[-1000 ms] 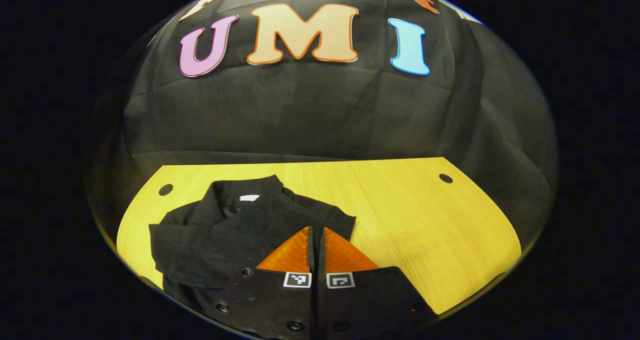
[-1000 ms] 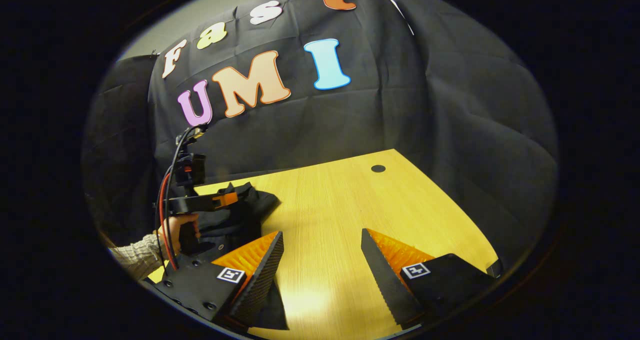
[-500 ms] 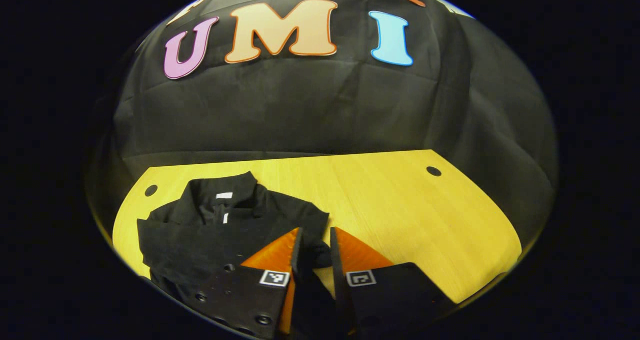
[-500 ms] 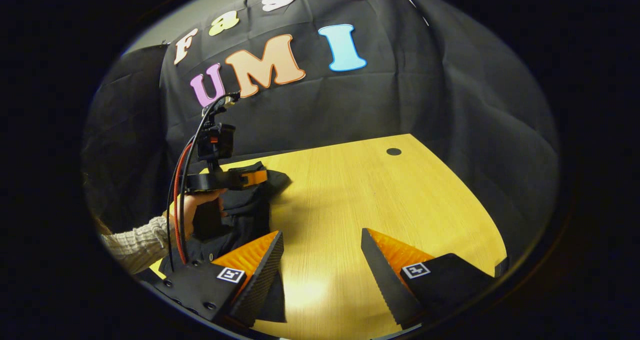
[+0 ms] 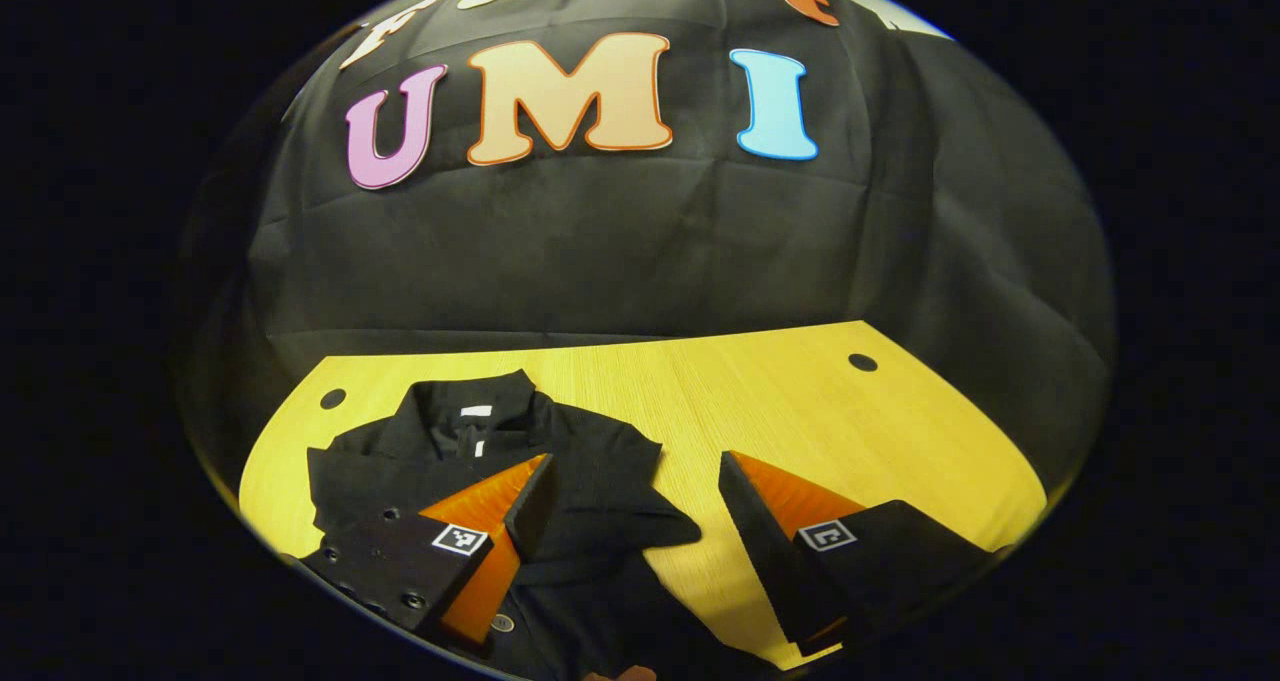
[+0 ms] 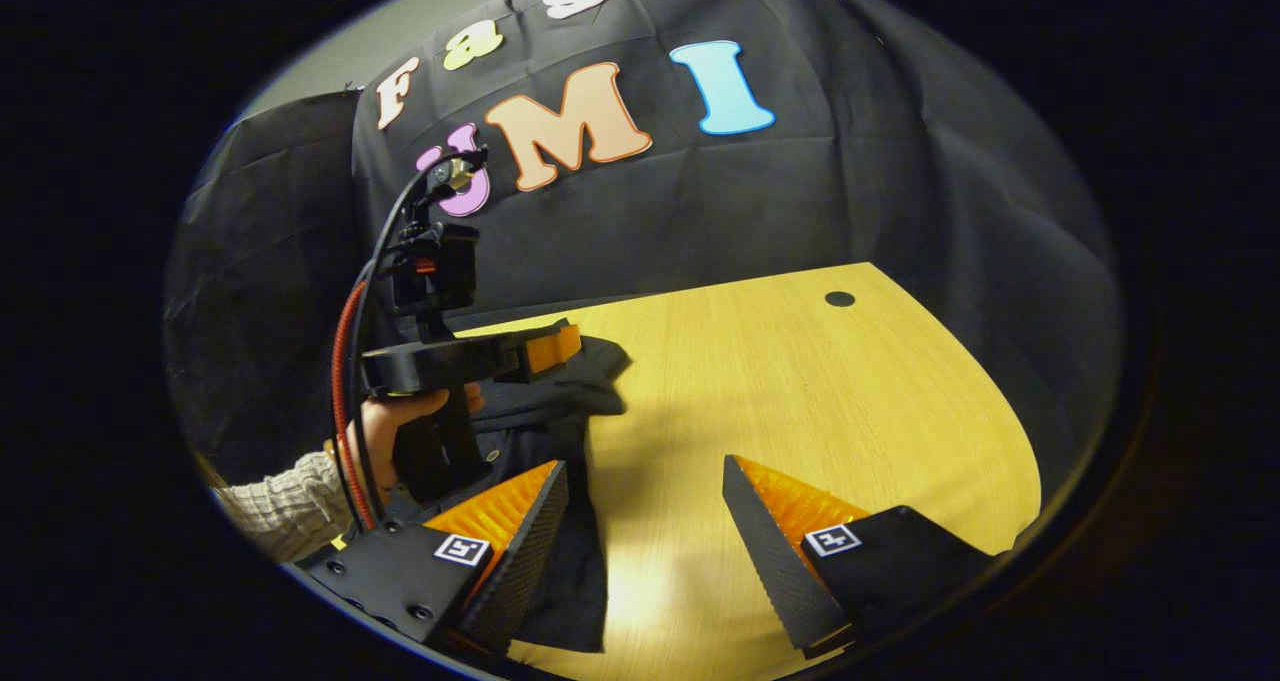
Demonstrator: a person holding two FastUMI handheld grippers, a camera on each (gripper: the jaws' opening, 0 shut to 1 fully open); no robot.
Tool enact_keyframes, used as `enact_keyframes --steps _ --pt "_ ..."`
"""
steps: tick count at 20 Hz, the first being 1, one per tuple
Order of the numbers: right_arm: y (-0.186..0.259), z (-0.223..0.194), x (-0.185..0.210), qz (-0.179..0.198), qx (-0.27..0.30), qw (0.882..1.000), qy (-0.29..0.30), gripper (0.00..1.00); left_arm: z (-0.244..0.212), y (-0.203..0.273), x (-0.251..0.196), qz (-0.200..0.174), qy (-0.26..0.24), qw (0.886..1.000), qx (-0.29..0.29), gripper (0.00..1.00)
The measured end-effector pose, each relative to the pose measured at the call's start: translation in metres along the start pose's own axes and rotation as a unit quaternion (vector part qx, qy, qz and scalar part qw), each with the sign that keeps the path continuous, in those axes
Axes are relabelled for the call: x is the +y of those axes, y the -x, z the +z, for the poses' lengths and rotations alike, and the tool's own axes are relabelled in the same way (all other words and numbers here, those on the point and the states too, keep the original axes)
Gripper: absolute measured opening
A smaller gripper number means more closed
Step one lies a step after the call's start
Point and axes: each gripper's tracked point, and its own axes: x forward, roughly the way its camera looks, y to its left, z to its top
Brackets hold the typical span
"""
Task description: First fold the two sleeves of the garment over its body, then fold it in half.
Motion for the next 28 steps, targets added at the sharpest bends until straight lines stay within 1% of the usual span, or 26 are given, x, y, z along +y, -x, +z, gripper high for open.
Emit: enact_keyframes --steps 1,2,3,7,13,15,16,17,20,24,28 --pt "-0.001 -0.003 0.004 0.003 0.002 1.0 0.005 0.93 0.003 0.009 0.007 0.005 0.001 1.0 -0.007 0.96" --pt "-0.001 -0.006 0.009 0.007 0.005 1.0 0.009 0.93 0.006 0.02 0.016 0.012 -0.002 1.0 -0.013 0.96" --pt "0.0 -0.011 0.017 0.011 0.009 1.0 0.011 0.98 0.01 0.03 0.026 0.02 -0.004 1.0 -0.02 0.96" --pt "0.008 -0.027 0.045 0.017 0.013 1.0 0.017 0.98 0.008 0.074 0.066 0.046 -0.004 0.998 -0.037 0.96" --pt "0.034 -0.055 0.085 0.002 0.001 1.0 0.003 0.98 -0.016 0.144 0.121 0.064 -0.006 0.997 -0.04 0.96" --pt "0.039 -0.07 0.096 -0.002 0.003 1.0 0.001 0.98 -0.029 0.165 0.136 0.068 -0.008 0.997 -0.038 0.96" --pt "0.041 -0.076 0.103 0.0 0.002 1.0 -0.006 0.98 -0.038 0.176 0.145 0.071 -0.01 0.997 -0.033 0.99" --pt "0.042 -0.082 0.11 0.002 0.003 1.0 -0.014 0.98 -0.047 0.186 0.153 0.075 -0.01 0.997 -0.029 0.96" --pt "0.042 -0.099 0.122 -0.006 0.007 1.0 -0.022 0.98 -0.079 0.212 0.172 0.083 -0.005 0.996 -0.011 0.96" --pt "0.031 -0.121 0.132 -0.015 0.019 1.0 0.006 0.98 -0.124 0.24 0.197 0.093 0.003 0.996 0.016 0.96" --pt "0.016 -0.14 0.131 -0.034 0.029 0.998 0.042 0.98 -0.164 0.263 0.208 0.09 0.01 0.995 0.037 0.96"
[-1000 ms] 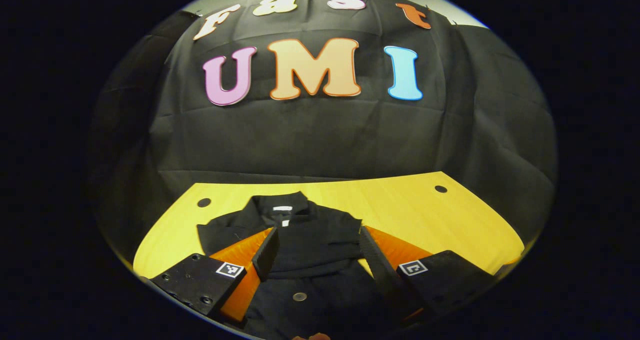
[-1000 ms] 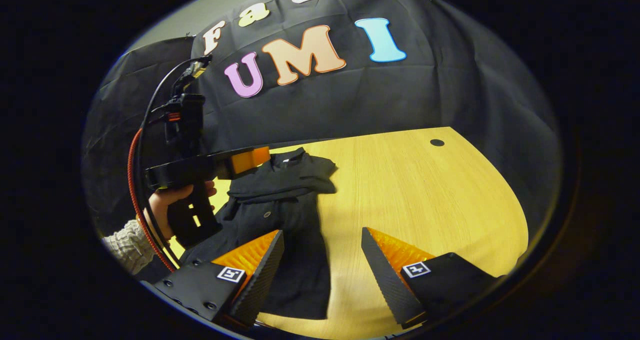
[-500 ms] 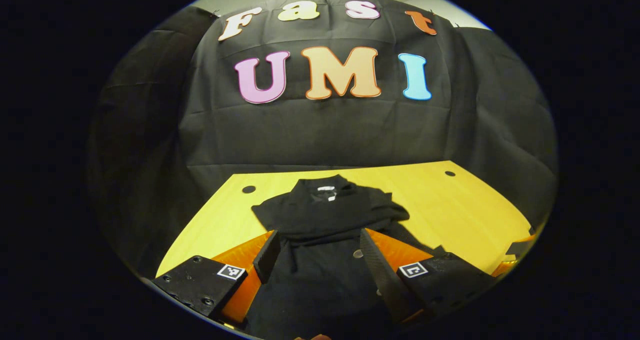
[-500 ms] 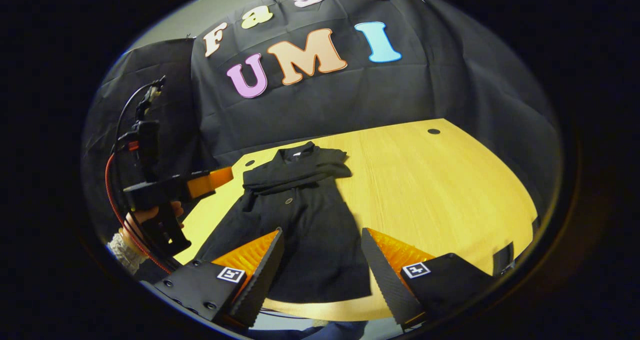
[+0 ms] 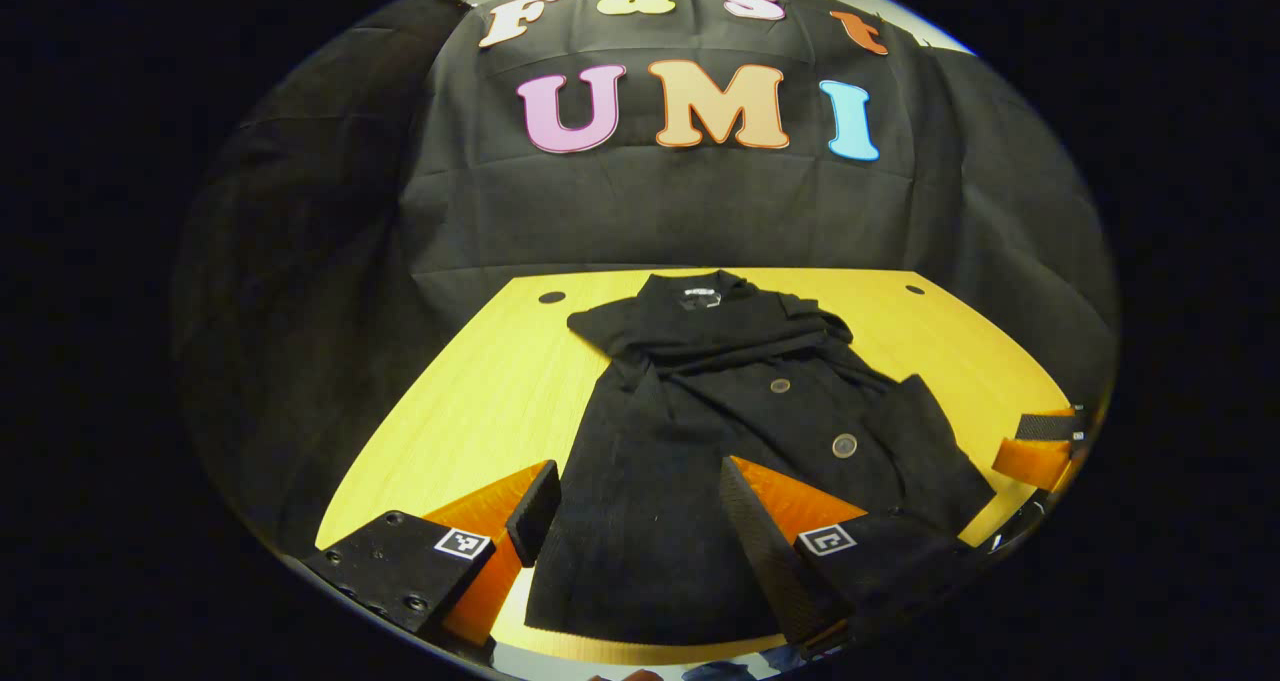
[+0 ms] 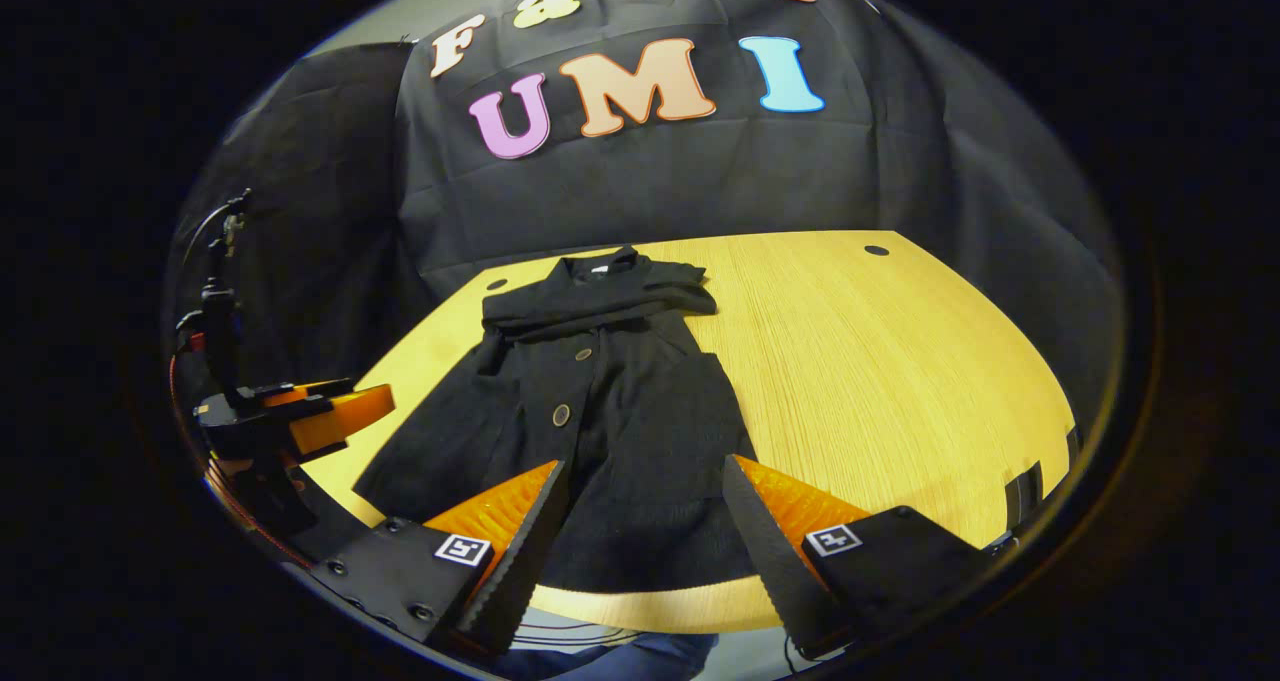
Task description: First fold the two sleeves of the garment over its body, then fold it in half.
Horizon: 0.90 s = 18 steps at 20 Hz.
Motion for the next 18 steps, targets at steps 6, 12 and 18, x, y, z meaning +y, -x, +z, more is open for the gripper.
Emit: enact_keyframes --steps 6,12,18 --pt "-0.017 -0.03 -0.01 -0.031 0.024 0.999 0.018 0.98 -0.062 0.026 0.006 0.002 0.004 0.999 0.044 0.96" --pt "-0.022 -0.058 -0.028 -0.057 0.046 0.997 0.031 0.98 -0.096 0.04 0.012 0.012 0.003 0.997 0.073 0.96" --pt "-0.026 -0.078 -0.031 -0.067 0.068 0.994 0.055 0.99 -0.123 0.043 0.017 0.018 0.005 0.994 0.108 0.96"
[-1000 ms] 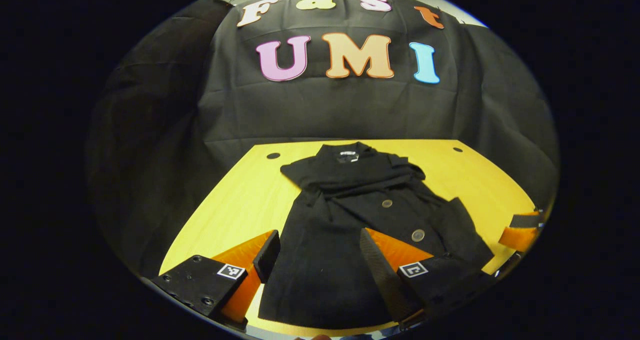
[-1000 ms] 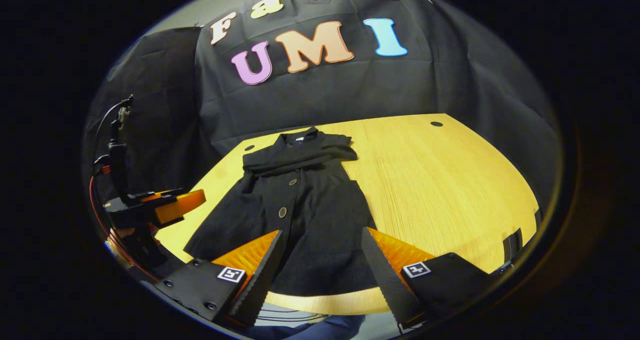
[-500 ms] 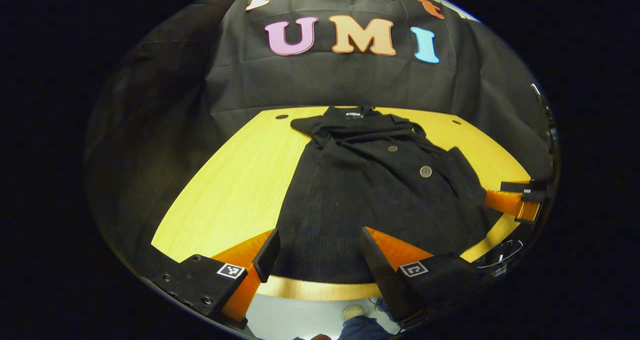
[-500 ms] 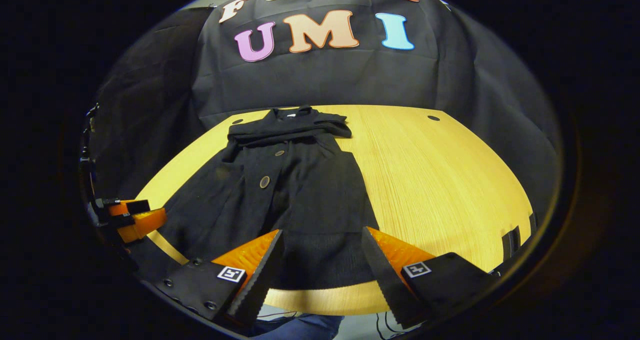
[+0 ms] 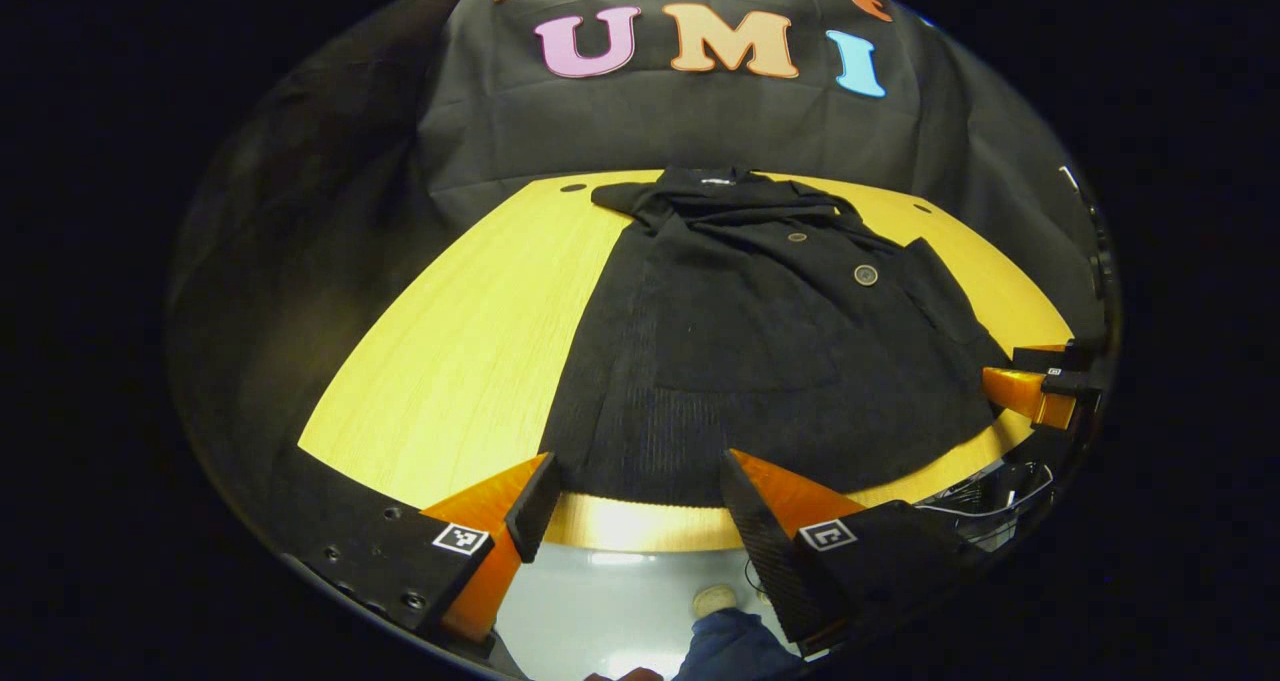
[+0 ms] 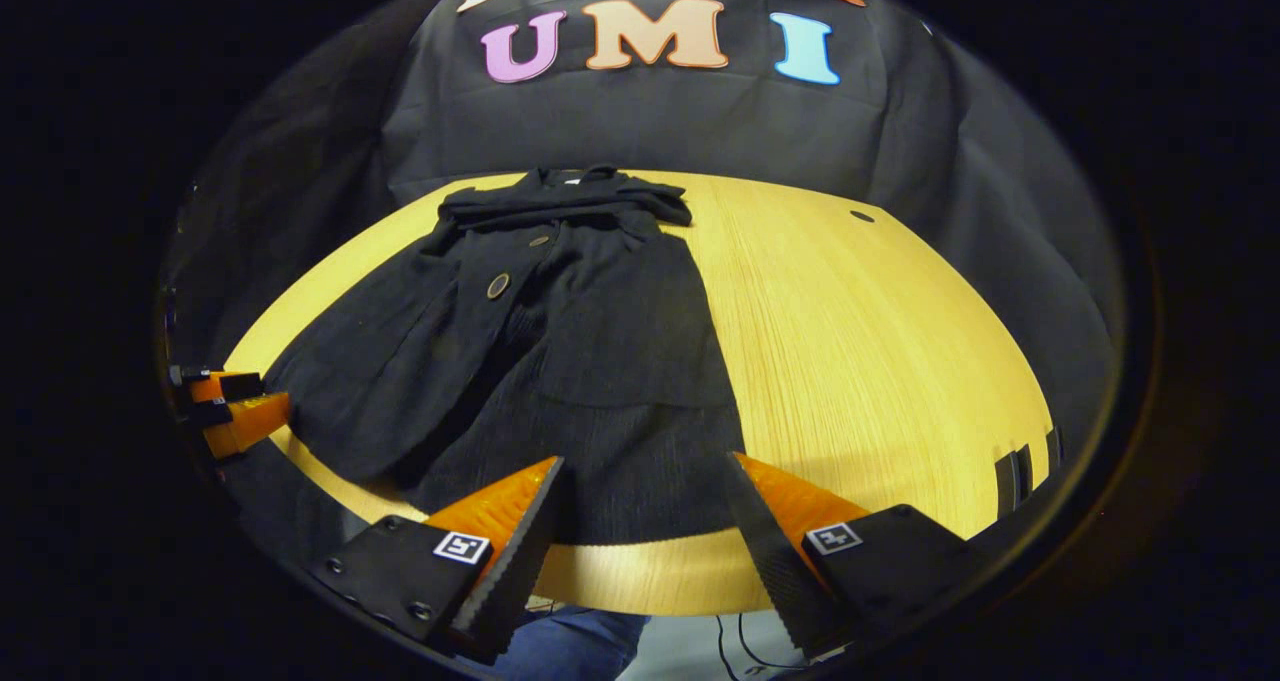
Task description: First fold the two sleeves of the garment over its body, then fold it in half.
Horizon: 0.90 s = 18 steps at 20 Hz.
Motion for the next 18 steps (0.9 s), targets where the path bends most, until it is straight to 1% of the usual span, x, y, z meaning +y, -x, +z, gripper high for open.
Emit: enact_keyframes --steps 1,2,3,4,5,7,10,11,12,13,14,15,16,17,18 --pt "-0.001 -0.001 0.001 0.0 0.001 1.0 -0.001 0.94 0.0 0.001 0.0 0.001 0.004 1.0 -0.005 0.96" --pt "0.0 -0.002 0.002 0.002 0.002 1.0 -0.005 0.98 0.0 0.002 -0.001 0.001 0.005 1.0 -0.006 0.97" --pt "-0.001 -0.003 0.003 0.004 0.002 1.0 -0.011 0.99 0.0 0.001 -0.003 0.0 0.004 1.0 -0.006 0.96" --pt "-0.002 -0.003 0.004 0.007 0.002 1.0 -0.018 0.94 0.002 0.0 -0.003 -0.001 0.004 1.0 -0.01 0.96" --pt "-0.001 -0.004 0.004 0.009 0.0 1.0 -0.022 0.98 0.0 0.0 -0.004 -0.004 0.008 1.0 -0.009 0.96" --pt "-0.002 -0.004 0.004 0.011 -0.006 1.0 -0.022 0.98 0.003 -0.006 -0.003 -0.005 0.023 1.0 -0.009 0.96" --pt "-0.004 -0.004 0.005 0.012 -0.009 0.999 -0.028 0.95 0.004 -0.004 -0.003 -0.004 0.022 1.0 -0.014 0.97" --pt "-0.003 -0.004 0.005 0.012 -0.008 1.0 -0.027 0.91 0.003 -0.004 -0.003 -0.001 0.025 1.0 -0.013 0.96" --pt "-0.003 -0.004 0.007 0.015 -0.007 0.999 -0.027 0.93 0.004 -0.005 -0.004 0.001 0.025 1.0 -0.015 0.95" --pt "-0.003 -0.005 0.01 0.016 -0.007 0.999 -0.028 0.92 0.004 -0.005 -0.006 0.001 0.027 1.0 -0.013 0.94" --pt "-0.003 -0.004 0.012 0.014 -0.008 1.0 -0.023 0.79 0.004 -0.004 -0.008 0.0 0.026 1.0 -0.013 0.94" --pt "-0.004 -0.004 0.016 0.015 -0.009 1.0 -0.017 0.77 0.004 -0.005 -0.01 -0.005 0.025 1.0 -0.011 0.89" --pt "-0.004 -0.004 0.018 0.016 -0.01 1.0 -0.012 0.7 0.004 -0.005 -0.014 -0.012 0.02 1.0 -0.012 0.88" --pt "-0.005 -0.004 0.02 0.017 -0.009 1.0 -0.01 0.63 0.004 -0.005 -0.017 -0.018 0.017 1.0 -0.011 0.8" --pt "-0.004 -0.003 0.021 0.018 -0.007 1.0 -0.01 0.56 0.006 -0.005 -0.02 -0.024 0.015 1.0 -0.01 0.76"
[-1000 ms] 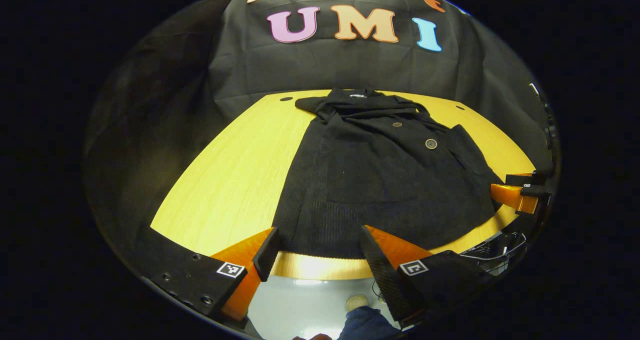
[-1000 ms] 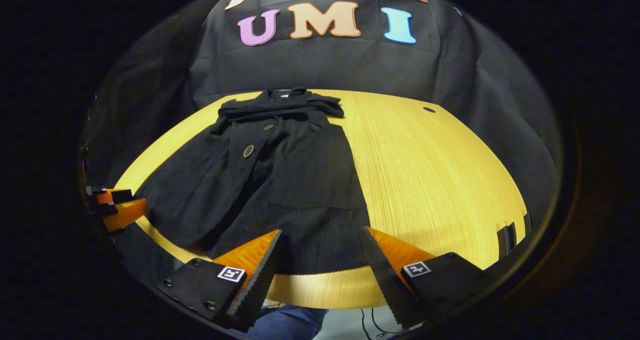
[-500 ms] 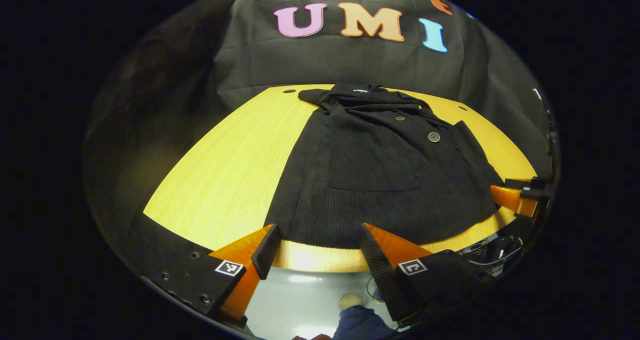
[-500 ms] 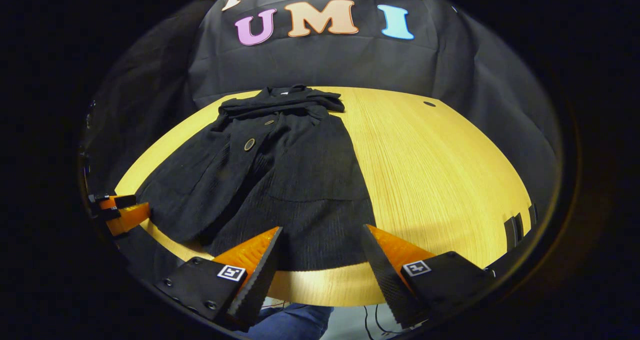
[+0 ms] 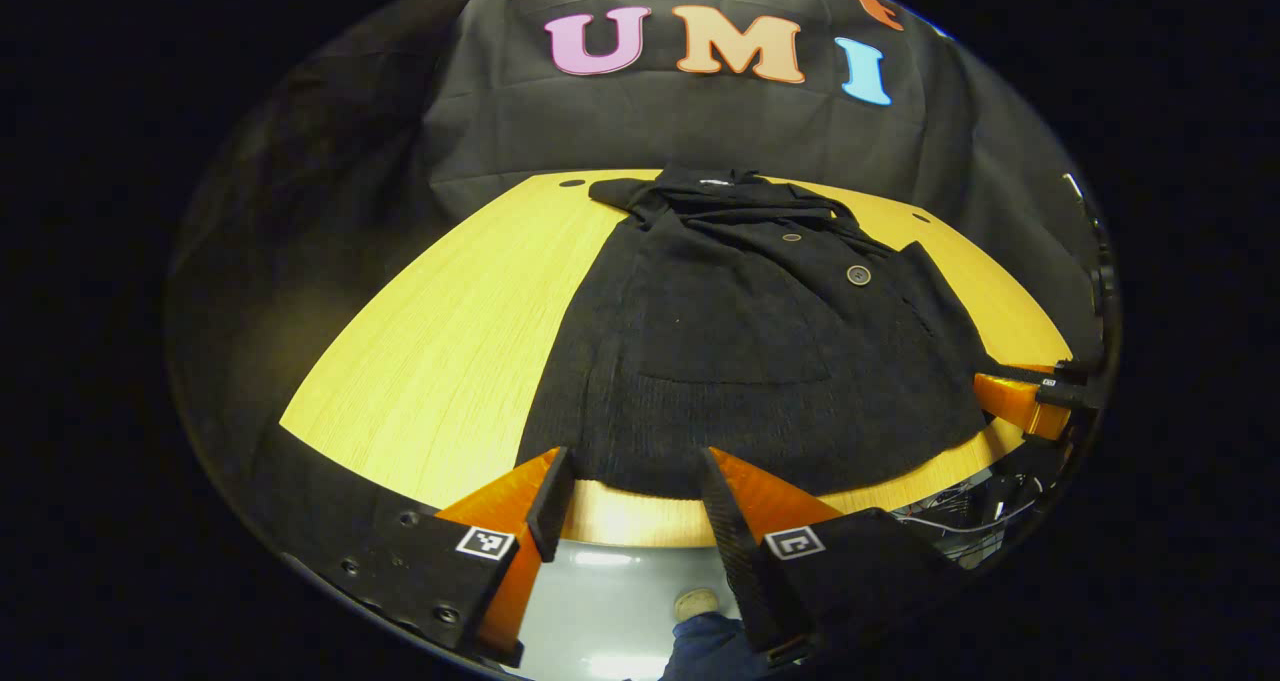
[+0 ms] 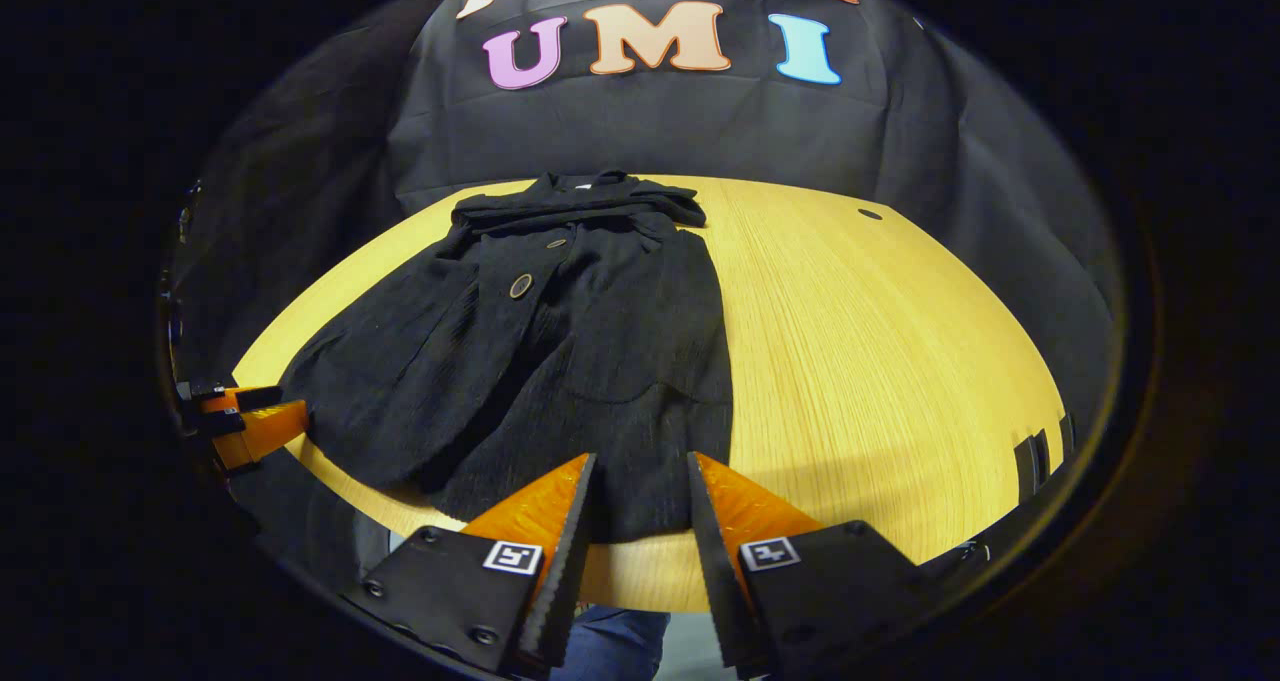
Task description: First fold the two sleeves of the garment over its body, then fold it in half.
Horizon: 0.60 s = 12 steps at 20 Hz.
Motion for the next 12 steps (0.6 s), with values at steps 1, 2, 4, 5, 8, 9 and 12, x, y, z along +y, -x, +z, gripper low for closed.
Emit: enact_keyframes --steps 1,2,4,5,8,9,12 --pt "0.0 -0.001 -0.001 0.0 0.003 1.0 -0.001 0.54 0.001 -0.001 -0.002 -0.006 -0.005 1.0 0.001 0.64" --pt "0.0 -0.001 0.0 0.002 0.005 1.0 -0.002 0.52 0.0 0.001 -0.005 -0.014 -0.009 1.0 0.002 0.59" --pt "-0.001 0.0 0.002 0.009 0.006 1.0 -0.002 0.45 0.0 -0.002 -0.011 -0.028 -0.011 1.0 0.007 0.42" --pt "0.0 0.0 0.002 0.009 0.005 1.0 0.002 0.43 0.0 -0.001 -0.014 -0.036 -0.01 0.999 0.01 0.34" --pt "0.001 -0.001 0.008 0.022 0.002 1.0 0.004 0.43 0.001 -0.002 -0.018 -0.041 0.014 0.999 0.01 0.08" --pt "0.0 0.0 0.008 0.022 -0.001 1.0 0.003 0.38 0.002 -0.002 -0.018 -0.039 0.017 0.999 0.01 0.0" --pt "-0.001 0.0 0.011 0.038 0.008 0.999 -0.003 0.2 0.0 -0.002 -0.021 -0.037 0.005 0.999 0.015 0.0"
